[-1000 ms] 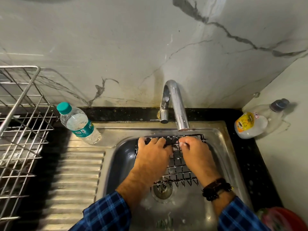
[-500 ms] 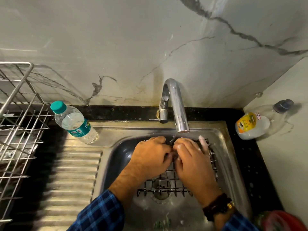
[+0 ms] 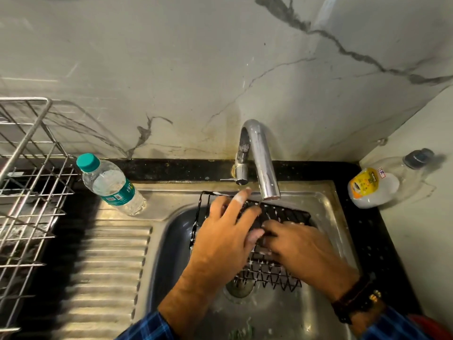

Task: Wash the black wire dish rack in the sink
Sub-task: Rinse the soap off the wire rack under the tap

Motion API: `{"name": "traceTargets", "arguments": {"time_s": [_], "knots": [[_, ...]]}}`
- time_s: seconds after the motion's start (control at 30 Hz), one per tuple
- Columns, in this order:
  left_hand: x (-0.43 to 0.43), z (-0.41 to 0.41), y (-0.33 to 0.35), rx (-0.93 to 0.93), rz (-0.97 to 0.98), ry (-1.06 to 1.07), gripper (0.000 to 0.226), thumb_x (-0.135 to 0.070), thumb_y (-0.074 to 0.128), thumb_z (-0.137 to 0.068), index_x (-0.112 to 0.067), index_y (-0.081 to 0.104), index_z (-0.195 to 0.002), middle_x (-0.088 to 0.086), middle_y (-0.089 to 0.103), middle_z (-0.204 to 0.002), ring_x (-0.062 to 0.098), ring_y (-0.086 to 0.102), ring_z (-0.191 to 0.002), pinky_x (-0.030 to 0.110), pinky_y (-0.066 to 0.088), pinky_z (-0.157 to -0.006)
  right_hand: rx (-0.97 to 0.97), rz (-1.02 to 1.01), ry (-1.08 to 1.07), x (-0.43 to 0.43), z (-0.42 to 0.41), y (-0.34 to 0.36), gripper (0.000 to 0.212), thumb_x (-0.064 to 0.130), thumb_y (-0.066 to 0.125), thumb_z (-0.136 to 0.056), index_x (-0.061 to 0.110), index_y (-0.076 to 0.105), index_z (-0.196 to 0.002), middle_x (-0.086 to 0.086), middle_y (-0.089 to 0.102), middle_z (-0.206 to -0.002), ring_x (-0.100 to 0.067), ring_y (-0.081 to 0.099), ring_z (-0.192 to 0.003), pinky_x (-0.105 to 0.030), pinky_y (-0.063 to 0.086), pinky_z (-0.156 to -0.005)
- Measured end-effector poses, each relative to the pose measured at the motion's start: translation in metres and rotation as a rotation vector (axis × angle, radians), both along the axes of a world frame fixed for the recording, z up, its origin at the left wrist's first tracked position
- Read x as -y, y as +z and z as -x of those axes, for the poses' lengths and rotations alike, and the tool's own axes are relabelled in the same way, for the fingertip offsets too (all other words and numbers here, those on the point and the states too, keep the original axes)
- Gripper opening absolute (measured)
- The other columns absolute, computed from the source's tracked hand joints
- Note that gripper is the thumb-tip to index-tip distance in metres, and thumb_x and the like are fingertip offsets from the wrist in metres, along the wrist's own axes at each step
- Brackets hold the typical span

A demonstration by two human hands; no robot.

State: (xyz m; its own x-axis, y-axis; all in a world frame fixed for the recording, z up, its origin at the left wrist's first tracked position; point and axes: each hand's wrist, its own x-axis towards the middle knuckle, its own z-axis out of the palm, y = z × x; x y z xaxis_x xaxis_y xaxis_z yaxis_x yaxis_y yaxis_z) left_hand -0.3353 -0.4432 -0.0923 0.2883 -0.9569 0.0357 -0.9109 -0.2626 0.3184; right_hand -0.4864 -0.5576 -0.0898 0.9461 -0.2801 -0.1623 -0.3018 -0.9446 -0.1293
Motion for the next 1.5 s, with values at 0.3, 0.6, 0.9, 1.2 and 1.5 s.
{"name": "traceTargets", "arguments": {"time_s": [0.3,0.6,0.9,1.2,1.5], "knots": [[0.01,-0.018,0.007,-0.028,-0.257,0.162,0.046,-0.058,0.032,-0.101,-0.038,0.045,-0.141,-0.006,0.053,-0.138,0.02,0.044,-0.131,0.042,0.039,-0.111,0.137,0.179,0.05,-0.021,0.017,-0.017,0.018,0.017,0.082,-0.068,0.021,0.073,-0.082,0.001,0.063,-0.119,-0.024,0.06,-0.08,-0.04,0.055,-0.068],[0.034,-0.029,-0.007,-0.36,-0.243,0.043,0.038,-0.055,0.035,-0.104,-0.028,0.05,-0.082,-0.009,0.052,-0.069,0.019,0.057,-0.072,0.037,0.054,-0.071,0.592,-0.038,-0.179,-0.018,0.045,-0.033,0.03,0.029,0.053,-0.092,0.012,0.063,-0.07,-0.01,0.065,-0.121,-0.02,0.058,-0.109,-0.047,0.055,-0.091],[0.038,-0.035,-0.009,-0.673,-0.224,0.014,0.032,-0.04,0.039,-0.107,-0.025,0.065,-0.097,-0.007,0.069,-0.092,0.012,0.064,-0.089,0.025,0.049,-0.078,0.045,-0.114,-0.674,-0.036,-0.034,0.004,0.061,0.049,0.012,-0.104,0.024,0.007,-0.159,-0.003,-0.009,-0.167,-0.025,-0.018,-0.153,-0.054,0.0,-0.122],[-0.002,-0.036,-0.01,-1.109,-0.278,0.134,0.031,-0.036,0.037,-0.109,-0.013,0.058,-0.103,0.005,0.072,-0.075,0.01,0.061,-0.056,0.02,0.041,-0.041,-0.141,-0.047,-0.54,-0.025,-0.033,-0.004,0.067,0.059,0.002,-0.1,0.026,0.015,-0.157,-0.003,0.013,-0.165,-0.027,0.006,-0.153,-0.066,-0.006,-0.116],[0.015,-0.049,0.01,-0.845,-0.342,-0.165,0.026,-0.032,0.037,-0.109,-0.019,0.058,-0.1,0.002,0.076,-0.078,0.012,0.062,-0.052,0.019,0.048,-0.048,0.101,0.025,-0.253,-0.003,-0.047,0.02,0.061,0.047,0.008,-0.1,0.028,0.062,-0.078,0.005,0.068,-0.078,-0.014,0.062,-0.075,-0.036,0.046,-0.086]]}}
